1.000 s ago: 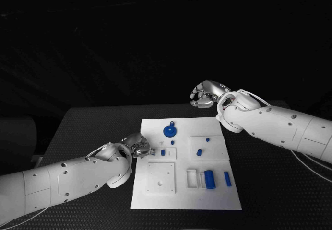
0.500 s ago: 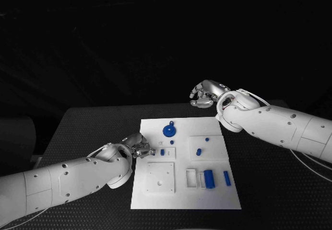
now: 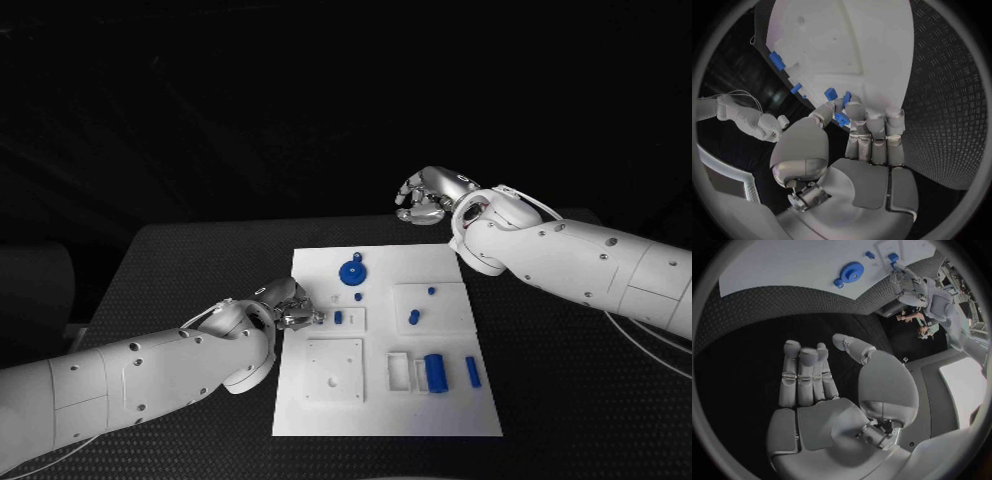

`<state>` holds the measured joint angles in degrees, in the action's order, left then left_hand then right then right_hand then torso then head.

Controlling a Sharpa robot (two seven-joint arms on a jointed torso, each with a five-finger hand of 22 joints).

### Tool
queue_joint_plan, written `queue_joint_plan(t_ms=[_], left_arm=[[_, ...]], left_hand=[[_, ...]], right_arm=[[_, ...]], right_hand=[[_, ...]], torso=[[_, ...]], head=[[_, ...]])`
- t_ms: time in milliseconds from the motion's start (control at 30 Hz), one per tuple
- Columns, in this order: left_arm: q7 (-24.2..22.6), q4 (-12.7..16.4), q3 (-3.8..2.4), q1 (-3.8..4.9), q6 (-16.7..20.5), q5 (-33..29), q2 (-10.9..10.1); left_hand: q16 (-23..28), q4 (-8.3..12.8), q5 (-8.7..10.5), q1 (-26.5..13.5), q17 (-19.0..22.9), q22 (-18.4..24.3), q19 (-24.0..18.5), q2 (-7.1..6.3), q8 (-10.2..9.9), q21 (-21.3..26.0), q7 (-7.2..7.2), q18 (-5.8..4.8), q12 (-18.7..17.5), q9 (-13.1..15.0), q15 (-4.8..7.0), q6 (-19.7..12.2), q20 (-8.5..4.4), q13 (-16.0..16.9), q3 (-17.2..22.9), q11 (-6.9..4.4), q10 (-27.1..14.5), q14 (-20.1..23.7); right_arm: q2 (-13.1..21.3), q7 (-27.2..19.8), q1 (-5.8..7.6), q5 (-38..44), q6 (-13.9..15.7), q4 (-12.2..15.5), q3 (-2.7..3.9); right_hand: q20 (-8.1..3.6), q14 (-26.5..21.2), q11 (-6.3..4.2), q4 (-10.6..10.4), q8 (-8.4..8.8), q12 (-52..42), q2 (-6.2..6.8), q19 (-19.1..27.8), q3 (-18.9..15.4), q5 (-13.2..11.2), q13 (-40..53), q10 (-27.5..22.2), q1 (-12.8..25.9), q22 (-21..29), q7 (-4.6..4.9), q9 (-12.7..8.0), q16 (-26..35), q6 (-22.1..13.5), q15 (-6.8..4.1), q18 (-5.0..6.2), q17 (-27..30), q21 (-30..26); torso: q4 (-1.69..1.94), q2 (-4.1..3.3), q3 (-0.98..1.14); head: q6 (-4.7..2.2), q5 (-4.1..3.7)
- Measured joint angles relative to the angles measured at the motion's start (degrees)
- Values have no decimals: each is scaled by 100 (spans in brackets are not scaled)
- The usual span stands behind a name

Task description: Assemble the parts on the task board

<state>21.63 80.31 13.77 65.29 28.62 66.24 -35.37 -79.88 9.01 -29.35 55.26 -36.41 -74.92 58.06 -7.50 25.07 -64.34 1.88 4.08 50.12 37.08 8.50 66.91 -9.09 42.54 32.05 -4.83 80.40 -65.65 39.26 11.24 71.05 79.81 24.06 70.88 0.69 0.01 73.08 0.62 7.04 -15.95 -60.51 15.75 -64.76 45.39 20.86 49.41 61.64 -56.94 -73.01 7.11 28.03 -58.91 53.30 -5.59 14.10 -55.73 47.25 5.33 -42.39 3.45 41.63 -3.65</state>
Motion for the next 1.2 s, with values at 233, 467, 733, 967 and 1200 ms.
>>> queue_joint_plan(t_ms=[233,467,733,967,1200], left_arm=[[10,7,-3,0,-19,45,1],[28,7,-6,4,-34,84,9],[61,5,-9,7,-53,121,19],[73,8,-9,8,-73,125,20],[86,8,-3,3,-114,125,23]], left_hand=[[0,-12,220,177,-18,0,0,-175,41,0,-2,16,25,0,7,-1,0,6,15,0,1,-7],[-66,-14,290,257,-49,1,0,-255,85,-22,-5,18,108,0,7,2,0,32,17,2,2,-7],[-137,-13,301,272,-107,2,0,-268,174,-57,1,20,197,0,8,9,1,69,18,3,3,-7],[-203,-55,303,272,-154,2,0,-268,230,-85,0,21,310,0,8,9,1,101,65,3,3,-8],[-225,-185,524,147,-185,-2,0,-393,454,-110,-1,29,391,52,8,10,1,107,219,3,3,-8]], right_arm=[[6,-1,0,-5,0,1,0],[9,-1,0,-9,-1,2,0],[14,-2,0,-14,-1,4,0],[16,-2,0,-17,-2,5,0],[17,-2,0,-20,-2,4,0]], right_hand=[[0,0,0,0,0,0,0,0,0,0,-6,0,0,0,-1,0,0,1,0,0,0,0],[0,0,0,0,0,0,-10,0,0,0,-13,0,10,-1,-3,0,0,2,0,0,-1,-21],[0,0,0,0,0,0,-23,0,0,22,-18,0,23,10,-8,0,22,7,0,1,-1,-23],[0,0,0,-17,0,0,-22,0,-17,22,-19,0,22,10,-18,0,22,-1,0,0,4,-23],[0,0,0,-17,0,0,-22,0,-17,22,-24,0,22,10,-19,0,22,-1,0,1,3,-23]], torso=[[0,0,0],[0,0,0],[0,0,0],[-1,0,-1],[-1,0,-1]], head=[[7,-5],[4,-5],[-7,-9],[-13,-10],[-9,-13]])
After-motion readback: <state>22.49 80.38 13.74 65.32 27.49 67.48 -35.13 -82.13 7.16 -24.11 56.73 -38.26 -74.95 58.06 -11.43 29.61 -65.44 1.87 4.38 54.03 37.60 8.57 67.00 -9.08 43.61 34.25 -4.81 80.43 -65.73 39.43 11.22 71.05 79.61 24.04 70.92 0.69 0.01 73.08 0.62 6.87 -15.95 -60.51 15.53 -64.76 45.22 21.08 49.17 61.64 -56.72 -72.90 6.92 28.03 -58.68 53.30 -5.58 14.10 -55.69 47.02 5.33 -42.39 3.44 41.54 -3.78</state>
